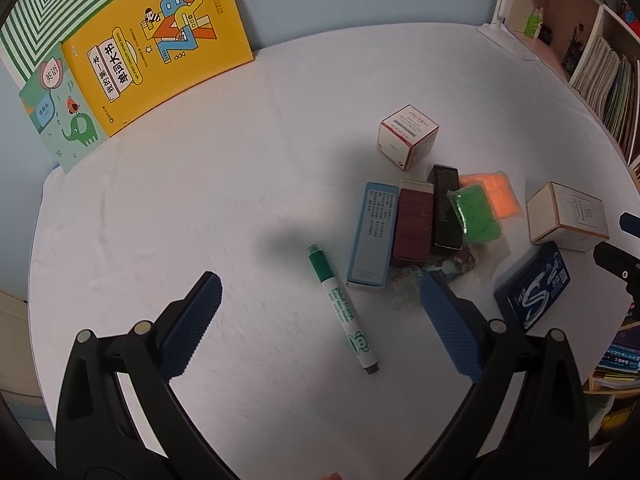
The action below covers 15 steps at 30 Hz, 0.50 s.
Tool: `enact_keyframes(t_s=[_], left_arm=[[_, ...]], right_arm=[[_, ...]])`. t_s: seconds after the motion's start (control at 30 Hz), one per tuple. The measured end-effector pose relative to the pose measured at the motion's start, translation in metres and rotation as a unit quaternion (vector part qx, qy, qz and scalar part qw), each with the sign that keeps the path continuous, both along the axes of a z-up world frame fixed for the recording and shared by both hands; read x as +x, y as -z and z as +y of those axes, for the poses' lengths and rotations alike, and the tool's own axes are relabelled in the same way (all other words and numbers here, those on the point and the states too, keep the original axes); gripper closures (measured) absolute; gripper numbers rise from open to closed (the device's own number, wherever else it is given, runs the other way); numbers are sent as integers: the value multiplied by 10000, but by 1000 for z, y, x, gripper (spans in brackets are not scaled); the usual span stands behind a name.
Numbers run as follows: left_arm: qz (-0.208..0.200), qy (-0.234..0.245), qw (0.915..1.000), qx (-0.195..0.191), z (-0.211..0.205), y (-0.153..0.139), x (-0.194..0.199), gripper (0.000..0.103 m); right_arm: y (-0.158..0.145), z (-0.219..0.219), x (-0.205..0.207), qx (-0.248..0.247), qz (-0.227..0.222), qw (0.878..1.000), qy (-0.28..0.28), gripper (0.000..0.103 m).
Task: Collect trash
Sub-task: 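Grasp the white perfume box with the right tool while the left grasps the blue-white box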
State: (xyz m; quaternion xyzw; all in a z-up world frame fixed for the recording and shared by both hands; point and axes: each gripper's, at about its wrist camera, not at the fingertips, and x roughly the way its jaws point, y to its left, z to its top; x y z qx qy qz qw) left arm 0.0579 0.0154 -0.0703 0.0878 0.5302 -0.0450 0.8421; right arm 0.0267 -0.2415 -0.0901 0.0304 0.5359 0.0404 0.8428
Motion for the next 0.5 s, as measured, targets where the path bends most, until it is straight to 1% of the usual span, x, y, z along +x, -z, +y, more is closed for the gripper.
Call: enact_keyframes(t_s=[0.3,0.5], left_arm=[[222,-68,9997,-16,1,11,10,6],[341,-48,9994,62,-2,21,18,6]], right_arm=[[10,-6,12,-14,139,9998,-109,6],[19,-10,21,-63,248,9995,-191,6]])
